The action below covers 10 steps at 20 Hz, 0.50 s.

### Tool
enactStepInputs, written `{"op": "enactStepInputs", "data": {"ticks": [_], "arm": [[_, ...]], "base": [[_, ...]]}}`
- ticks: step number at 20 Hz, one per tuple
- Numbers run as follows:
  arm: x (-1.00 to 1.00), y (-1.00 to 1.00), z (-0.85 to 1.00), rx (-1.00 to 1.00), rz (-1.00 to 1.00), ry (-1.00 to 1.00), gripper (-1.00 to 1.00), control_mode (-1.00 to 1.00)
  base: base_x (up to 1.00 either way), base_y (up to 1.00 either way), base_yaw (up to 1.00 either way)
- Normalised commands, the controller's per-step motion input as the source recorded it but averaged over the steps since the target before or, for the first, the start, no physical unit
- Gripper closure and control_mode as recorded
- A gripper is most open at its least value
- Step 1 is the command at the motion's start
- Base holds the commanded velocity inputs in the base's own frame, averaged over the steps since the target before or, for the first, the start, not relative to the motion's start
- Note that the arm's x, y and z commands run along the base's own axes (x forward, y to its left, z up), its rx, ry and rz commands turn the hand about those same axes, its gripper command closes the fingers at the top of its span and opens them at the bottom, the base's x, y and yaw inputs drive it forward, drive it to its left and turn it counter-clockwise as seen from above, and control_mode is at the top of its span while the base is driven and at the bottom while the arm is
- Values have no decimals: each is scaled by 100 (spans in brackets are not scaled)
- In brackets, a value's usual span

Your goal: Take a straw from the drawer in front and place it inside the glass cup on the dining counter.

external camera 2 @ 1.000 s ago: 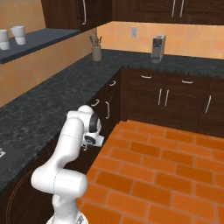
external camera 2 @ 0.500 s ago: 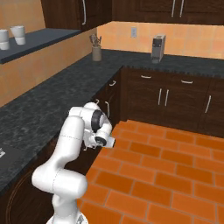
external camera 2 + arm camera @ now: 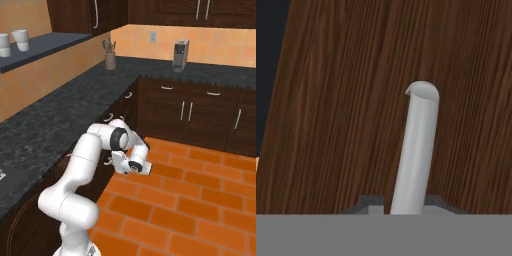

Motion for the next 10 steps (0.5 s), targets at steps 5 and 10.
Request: {"op": "enactStepInputs", "data": {"ticks": [5,10], "arm": [[-8,-100,12,0,0,0,100,-100],[-5,-98,5,0,0,0,-100,-100]], "base": [[0,0,0],[0,0,0]]}}
